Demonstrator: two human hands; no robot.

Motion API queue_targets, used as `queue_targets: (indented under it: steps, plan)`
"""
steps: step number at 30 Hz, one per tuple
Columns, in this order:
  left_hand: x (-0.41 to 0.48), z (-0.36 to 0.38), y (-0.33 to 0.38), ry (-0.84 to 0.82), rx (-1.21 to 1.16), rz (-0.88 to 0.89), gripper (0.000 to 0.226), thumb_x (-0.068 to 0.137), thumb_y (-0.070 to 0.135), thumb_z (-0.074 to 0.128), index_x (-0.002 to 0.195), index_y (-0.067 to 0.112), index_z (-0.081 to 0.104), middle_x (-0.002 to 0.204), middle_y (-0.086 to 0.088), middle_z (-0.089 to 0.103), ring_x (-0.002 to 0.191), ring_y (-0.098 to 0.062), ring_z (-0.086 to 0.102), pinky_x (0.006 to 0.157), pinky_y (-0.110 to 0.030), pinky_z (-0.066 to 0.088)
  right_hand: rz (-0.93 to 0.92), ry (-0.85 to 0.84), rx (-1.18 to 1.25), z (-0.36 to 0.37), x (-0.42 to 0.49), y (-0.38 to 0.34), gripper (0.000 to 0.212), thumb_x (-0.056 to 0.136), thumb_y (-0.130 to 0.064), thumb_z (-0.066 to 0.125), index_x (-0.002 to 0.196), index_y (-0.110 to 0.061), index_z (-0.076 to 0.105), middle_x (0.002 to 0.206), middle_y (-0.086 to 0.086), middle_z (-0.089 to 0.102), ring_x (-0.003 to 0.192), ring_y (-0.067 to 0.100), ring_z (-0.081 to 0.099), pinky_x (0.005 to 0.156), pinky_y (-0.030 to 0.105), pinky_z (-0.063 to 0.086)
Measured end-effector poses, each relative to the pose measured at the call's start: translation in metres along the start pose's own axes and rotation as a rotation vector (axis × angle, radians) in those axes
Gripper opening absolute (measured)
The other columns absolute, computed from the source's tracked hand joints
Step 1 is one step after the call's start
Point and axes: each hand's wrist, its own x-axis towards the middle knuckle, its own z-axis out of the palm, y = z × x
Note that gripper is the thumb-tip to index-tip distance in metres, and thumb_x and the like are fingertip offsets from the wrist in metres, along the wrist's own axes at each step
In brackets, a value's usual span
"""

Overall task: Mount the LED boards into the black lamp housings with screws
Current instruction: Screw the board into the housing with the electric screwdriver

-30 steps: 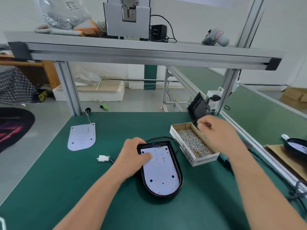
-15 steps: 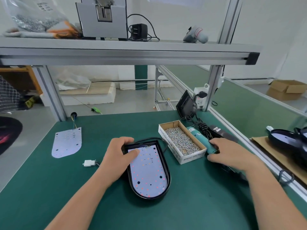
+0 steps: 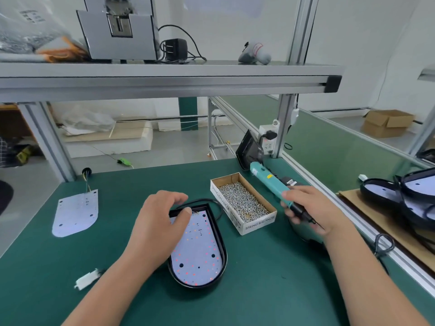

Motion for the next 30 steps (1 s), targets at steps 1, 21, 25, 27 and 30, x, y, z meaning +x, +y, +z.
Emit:
queue_targets:
  steps: [1, 21, 25, 27, 30]
  plan:
    - [0.0, 0.003, 0.006, -0.009, 0.013, 0.023, 0.017, 0.098, 0.028, 0.069, 0.115, 0.03, 0.07, 0.111, 0.025, 0.064, 0.114, -0.001, 0.056, 0.097, -0.032, 0.05, -0.009, -0.003, 0.089, 0.001, 0.0, 0.0, 0.038, 0.08, -0.03, 0.076, 0.102, -0.001, 0.068, 0.081, 0.013, 0.062, 0.056, 0.019, 0.054, 0.042, 0.027, 0.042]
    - [0.065, 0.111, 0.098, -0.593, 0.811, 0.387, 0.027, 0.09, 0.007, 0.063, 0.072, 0.027, 0.059, 0.069, 0.004, 0.052, 0.086, -0.027, 0.052, 0.074, -0.038, 0.026, -0.134, -0.041, 0.466, 0.025, 0.0, -0.001, 0.038, 0.078, -0.009, 0.066, 0.114, -0.004, 0.054, 0.078, 0.008, 0.059, 0.063, 0.021, 0.059, 0.053, 0.03, 0.051]
    - [0.074, 0.116, 0.101, -0.658, 0.792, 0.33, 0.024, 0.095, 0.011, 0.063, 0.099, 0.028, 0.079, 0.096, 0.004, 0.074, 0.097, -0.026, 0.064, 0.085, -0.04, 0.037, -0.13, -0.038, 0.479, 0.024, 0.002, 0.0, 0.032, 0.084, -0.006, 0.064, 0.114, -0.004, 0.054, 0.078, 0.008, 0.059, 0.064, 0.022, 0.059, 0.053, 0.031, 0.051]
    - [0.075, 0.117, 0.099, -0.666, 0.748, 0.304, 0.027, 0.097, 0.01, 0.061, 0.108, 0.025, 0.08, 0.104, 0.001, 0.076, 0.101, -0.027, 0.066, 0.093, -0.041, 0.04, -0.132, -0.033, 0.486, 0.023, 0.002, 0.002, 0.026, 0.089, -0.003, 0.062, 0.114, -0.004, 0.054, 0.079, 0.008, 0.059, 0.065, 0.022, 0.059, 0.053, 0.03, 0.051]
    - [0.074, 0.119, 0.093, -0.631, 0.658, 0.28, 0.023, 0.096, 0.011, 0.062, 0.094, 0.027, 0.077, 0.1, 0.0, 0.076, 0.099, -0.028, 0.065, 0.09, -0.041, 0.04, -0.128, -0.027, 0.485, 0.023, 0.003, 0.002, 0.03, 0.083, -0.005, 0.065, 0.112, -0.004, 0.055, 0.079, 0.008, 0.059, 0.065, 0.021, 0.059, 0.053, 0.03, 0.051]
